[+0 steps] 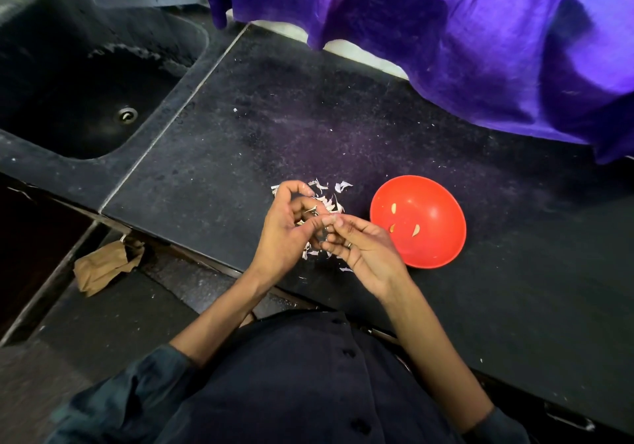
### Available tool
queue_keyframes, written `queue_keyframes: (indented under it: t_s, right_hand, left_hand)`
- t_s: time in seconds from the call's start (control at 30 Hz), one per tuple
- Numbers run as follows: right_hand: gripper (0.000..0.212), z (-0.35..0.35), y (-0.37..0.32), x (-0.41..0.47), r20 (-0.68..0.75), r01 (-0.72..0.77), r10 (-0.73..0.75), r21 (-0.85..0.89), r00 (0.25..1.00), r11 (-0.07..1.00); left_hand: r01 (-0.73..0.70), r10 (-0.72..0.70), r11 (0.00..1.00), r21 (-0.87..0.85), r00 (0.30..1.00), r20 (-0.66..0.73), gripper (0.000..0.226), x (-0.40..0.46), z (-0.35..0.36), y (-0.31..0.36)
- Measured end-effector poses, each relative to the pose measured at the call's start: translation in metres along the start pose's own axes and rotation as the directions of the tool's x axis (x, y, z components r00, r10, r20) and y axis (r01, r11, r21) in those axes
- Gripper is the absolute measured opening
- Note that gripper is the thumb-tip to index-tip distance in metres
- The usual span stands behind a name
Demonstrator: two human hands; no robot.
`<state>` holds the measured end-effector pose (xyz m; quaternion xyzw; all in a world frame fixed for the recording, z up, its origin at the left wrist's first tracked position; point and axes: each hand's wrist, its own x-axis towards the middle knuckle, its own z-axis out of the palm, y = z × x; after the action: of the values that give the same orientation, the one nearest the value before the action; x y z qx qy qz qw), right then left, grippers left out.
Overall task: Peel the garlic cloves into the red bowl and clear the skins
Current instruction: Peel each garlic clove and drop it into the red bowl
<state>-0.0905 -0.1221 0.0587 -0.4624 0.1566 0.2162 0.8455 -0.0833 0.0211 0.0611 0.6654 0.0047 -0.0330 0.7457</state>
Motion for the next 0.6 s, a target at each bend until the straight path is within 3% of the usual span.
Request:
queue_keyframes:
  t_s: [0.4, 0.6]
  right_hand:
    - [0.014, 0.006, -0.0033, 0.002, -0.057, -0.056, 0.061, 0.081, 0.997, 0.995]
    - [0.02, 0.0049, -0.0044, 0.0036, -0.023, 0.041, -0.04, 0.056, 0.999, 0.998]
  left_hand:
    - [-0.029, 0.027, 0.992, 0.12, 1.0, 0.015, 0.04, 0.0039, 0.0067, -0.0079]
    - [-0.063, 0.062, 0.996, 0.061, 0.998, 0.016, 0.029, 0.0063, 0.0031, -0.0061]
